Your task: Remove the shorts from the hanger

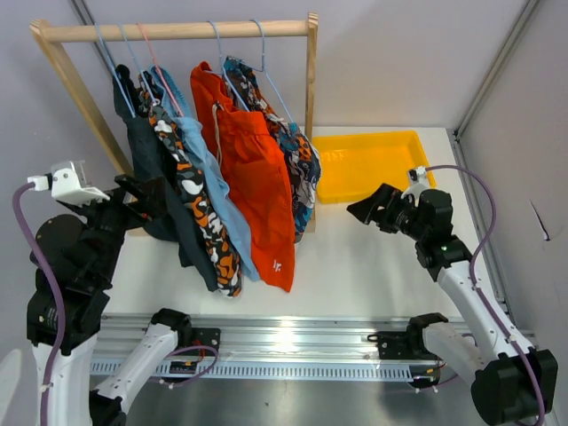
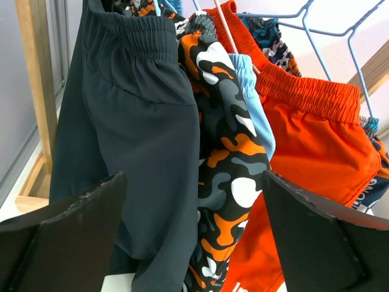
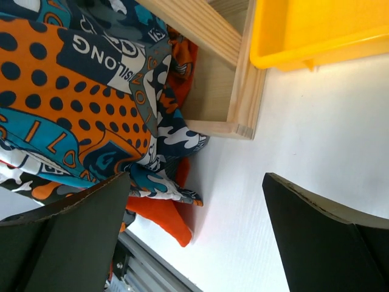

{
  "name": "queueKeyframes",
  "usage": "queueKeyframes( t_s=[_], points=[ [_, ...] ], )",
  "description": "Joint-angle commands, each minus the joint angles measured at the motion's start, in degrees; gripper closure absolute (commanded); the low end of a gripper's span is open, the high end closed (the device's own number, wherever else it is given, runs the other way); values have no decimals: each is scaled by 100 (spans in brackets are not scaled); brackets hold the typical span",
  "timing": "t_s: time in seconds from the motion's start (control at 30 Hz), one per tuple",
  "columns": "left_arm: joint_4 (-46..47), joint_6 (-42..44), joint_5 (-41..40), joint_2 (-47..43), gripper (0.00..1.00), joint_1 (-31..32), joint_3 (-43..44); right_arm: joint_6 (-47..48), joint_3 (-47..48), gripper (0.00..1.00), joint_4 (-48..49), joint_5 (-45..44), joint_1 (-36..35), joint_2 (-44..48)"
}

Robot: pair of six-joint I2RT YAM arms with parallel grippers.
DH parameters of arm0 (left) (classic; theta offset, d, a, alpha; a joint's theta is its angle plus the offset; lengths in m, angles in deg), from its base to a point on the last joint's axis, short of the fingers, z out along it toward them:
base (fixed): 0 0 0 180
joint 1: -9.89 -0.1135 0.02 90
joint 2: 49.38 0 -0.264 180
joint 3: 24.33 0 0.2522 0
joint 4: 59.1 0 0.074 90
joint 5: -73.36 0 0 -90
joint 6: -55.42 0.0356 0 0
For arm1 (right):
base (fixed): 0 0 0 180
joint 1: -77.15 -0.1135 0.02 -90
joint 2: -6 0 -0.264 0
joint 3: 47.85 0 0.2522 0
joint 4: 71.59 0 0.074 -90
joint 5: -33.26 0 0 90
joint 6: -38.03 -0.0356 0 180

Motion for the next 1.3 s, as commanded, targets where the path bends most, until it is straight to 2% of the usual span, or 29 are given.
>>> queueKeyframes(
  t_s=[0.0,0.1,0.23,0.33,0.37,0.43,0.47,0.5,0.67,0.7,0.77,0.8,0.83,0.93,1.13,1.27],
  points=[
    [91,313,-5,38,1,20,87,231,386,1,-355,-286,-18,177],
    [766,620,530,-356,1,20,-236,301,404,1,-645,-567,-10,397],
    [1340,674,-100,-630,1,28,-493,459,28,1,-550,-910,-45,1046],
    [1086,910,-391,-122,1,20,-2,477,43,1,-733,-850,-36,1250],
    [1024,937,-539,36,2,20,417,459,139,1,-882,-684,-19,1198],
    [717,815,-777,625,1,20,745,381,236,1,-1023,-533,-27,996],
    [603,745,-1083,844,1,20,1329,371,298,1,-1050,-472,-36,943],
    [471,692,-1190,1282,1,20,1500,371,307,1,-1050,-358,-45,925],
    [540,735,-1428,2383,1,20,2547,424,281,1,-1085,-278,-71,1276],
    [540,709,-1594,2559,1,20,3009,441,298,1,-1146,-321,-71,1328],
    [392,709,-1744,3171,3,11,3294,485,333,1,-1340,-410,-71,1434],
    [304,787,-1849,3385,7,11,3713,538,394,1,-1427,-418,-80,1452],
    [233,823,-1920,3587,18,11,4048,547,421,1,-1576,-436,-71,1461],
    [31,849,-2131,4142,23,-68,4542,617,535,1,-1858,-427,-71,1496],
    [-198,551,-2071,4266,34,-507,4526,688,553,1,-2104,-410,-71,1760],
    [-260,463,-1974,4152,35,-631,4324,697,571,1,-2193,-366,-62,1760]
  ],
)
